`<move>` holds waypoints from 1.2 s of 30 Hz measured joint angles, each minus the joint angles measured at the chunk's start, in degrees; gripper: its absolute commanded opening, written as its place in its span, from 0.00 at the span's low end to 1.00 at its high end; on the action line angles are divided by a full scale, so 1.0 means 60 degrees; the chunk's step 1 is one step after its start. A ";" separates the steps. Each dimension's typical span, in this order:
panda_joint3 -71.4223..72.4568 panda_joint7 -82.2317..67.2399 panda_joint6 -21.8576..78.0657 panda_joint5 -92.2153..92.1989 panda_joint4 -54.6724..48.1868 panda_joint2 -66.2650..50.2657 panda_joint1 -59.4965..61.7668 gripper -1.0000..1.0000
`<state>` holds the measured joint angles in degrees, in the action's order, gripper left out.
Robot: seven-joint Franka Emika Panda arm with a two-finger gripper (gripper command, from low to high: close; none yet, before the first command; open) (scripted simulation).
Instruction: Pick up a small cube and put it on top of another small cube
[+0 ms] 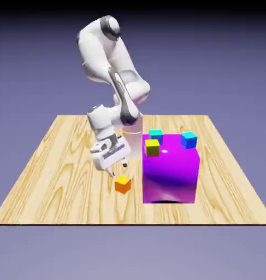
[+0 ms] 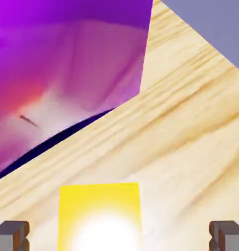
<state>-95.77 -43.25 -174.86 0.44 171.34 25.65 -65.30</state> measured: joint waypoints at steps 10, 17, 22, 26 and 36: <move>-0.3086 -0.0478 -0.1362 -0.0434 -0.0448 0.0735 -0.3458 0.50; -0.5246 -0.0812 -0.2314 -0.0738 -0.0762 0.1249 -0.5878 0.50; -0.4645 -0.0720 -0.2042 -0.0654 -0.0675 0.1106 -0.5205 0.00; -0.3411 -0.0528 -0.1495 -0.0480 -0.0495 0.0812 -0.3822 0.00; -0.0324 -0.0050 -0.0133 -0.0045 -0.0047 0.0077 -0.0363 0.00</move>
<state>-97.72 -43.55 -175.66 0.17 171.06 26.12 -67.48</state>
